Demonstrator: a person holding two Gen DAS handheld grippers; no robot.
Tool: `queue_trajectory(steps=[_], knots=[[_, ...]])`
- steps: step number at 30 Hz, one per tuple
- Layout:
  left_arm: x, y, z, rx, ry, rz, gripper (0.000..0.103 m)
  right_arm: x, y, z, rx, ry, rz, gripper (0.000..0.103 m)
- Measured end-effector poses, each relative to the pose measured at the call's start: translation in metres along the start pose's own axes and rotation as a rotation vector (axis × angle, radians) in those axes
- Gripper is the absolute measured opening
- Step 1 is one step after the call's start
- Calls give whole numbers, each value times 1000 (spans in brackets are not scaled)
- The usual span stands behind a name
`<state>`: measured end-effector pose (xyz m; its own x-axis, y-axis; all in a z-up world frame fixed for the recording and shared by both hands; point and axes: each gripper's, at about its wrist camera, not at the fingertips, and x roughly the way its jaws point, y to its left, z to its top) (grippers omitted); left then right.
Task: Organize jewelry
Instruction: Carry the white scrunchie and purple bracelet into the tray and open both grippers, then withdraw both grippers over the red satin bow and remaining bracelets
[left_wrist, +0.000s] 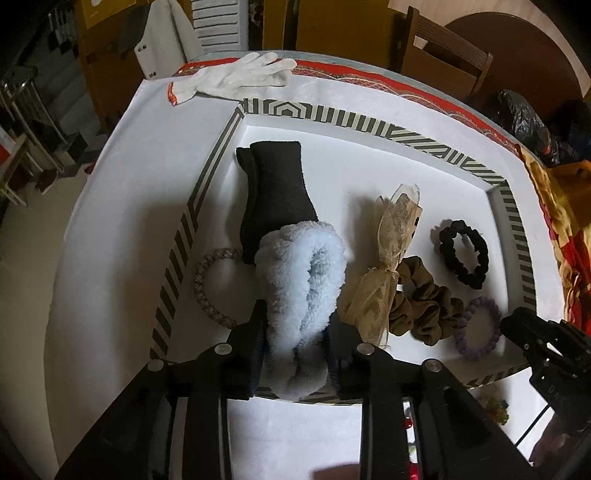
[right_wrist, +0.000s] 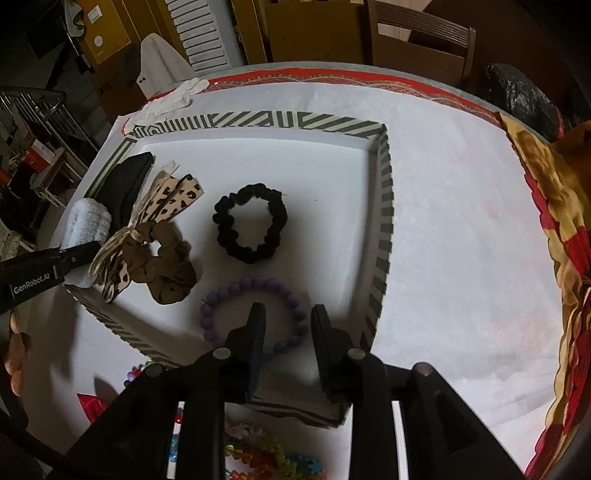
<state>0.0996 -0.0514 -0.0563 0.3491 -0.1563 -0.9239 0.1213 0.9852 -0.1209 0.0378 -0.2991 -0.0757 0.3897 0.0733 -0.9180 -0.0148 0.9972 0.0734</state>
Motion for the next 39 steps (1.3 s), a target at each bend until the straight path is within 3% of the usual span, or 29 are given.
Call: queue_trajectory(steps=[3,9,22,29,39], knots=[[-3,1,-1,-6,-4,-3,23,-3,3,0,-3,-14,-4,41],[-20,2,-6,-11,-43,2,27,-18,4,-3,8,-49,13,49],[-74,-4,-24,4,-146,3,27,-61,15,-20,34,-131,35,56],[-95,-10,-45,33,-164,-5,27,-94,28,-34,19,-184,33,62],[-126,-8,-75,45,-210,40,27,-129,42,-60,29,-237,45,66]])
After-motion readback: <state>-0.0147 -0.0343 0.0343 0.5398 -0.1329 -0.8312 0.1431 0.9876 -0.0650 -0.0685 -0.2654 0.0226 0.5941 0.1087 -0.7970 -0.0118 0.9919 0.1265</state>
